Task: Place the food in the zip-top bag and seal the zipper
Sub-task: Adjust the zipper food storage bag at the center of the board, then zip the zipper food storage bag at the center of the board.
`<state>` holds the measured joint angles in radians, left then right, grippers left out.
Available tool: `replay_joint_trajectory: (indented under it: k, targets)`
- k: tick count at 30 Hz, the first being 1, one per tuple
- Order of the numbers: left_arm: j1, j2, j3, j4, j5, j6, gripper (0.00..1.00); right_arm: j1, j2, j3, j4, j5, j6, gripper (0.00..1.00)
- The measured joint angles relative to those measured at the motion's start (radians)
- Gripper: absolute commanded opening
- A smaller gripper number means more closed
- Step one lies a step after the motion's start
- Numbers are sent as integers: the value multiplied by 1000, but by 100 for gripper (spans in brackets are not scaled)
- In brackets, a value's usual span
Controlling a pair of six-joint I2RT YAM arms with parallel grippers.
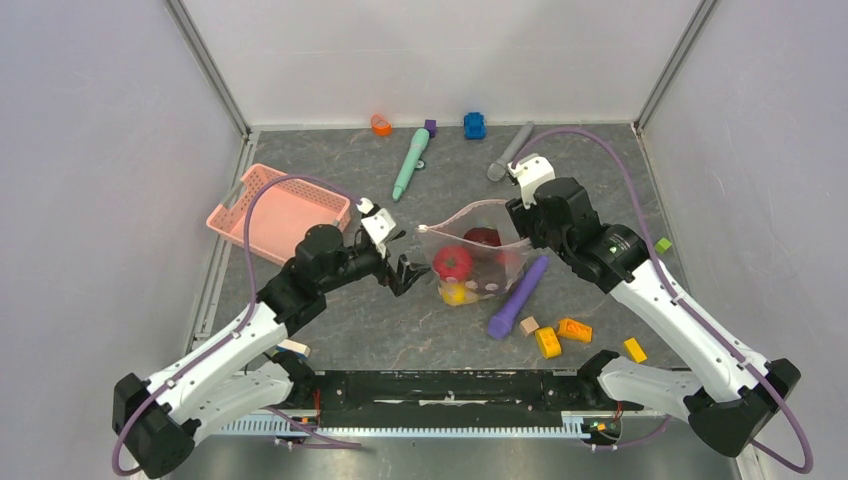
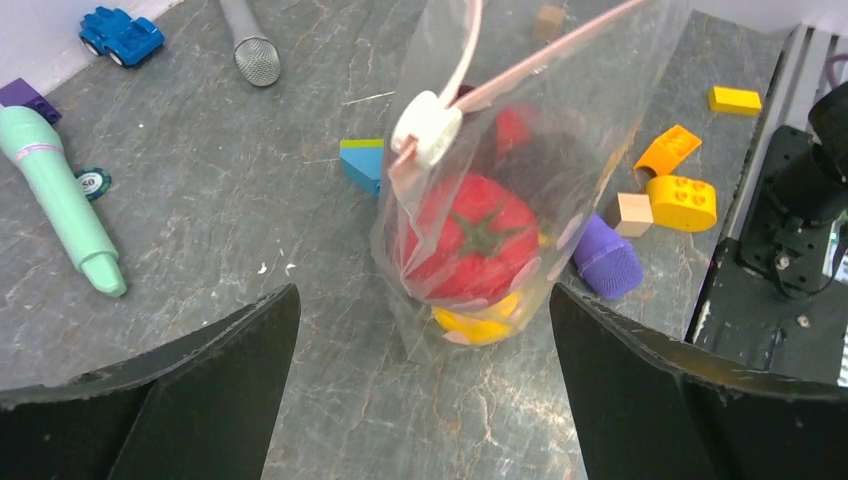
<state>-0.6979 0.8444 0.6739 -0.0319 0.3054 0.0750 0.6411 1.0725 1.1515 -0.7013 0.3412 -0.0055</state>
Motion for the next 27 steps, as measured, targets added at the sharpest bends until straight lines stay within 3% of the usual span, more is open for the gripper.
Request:
replay_joint_trajectory:
  k: [5, 16, 27]
  targets:
    - [0, 53, 0, 95, -2, -62, 98, 0, -2, -10, -2, -5, 0, 56]
    - [32, 115, -46, 314, 49, -152, 60, 0, -8, -11, -3, -30, 0, 57]
    - [66, 151, -85, 481, 172, -217, 40, 0, -20, -17, -3, -36, 0, 57]
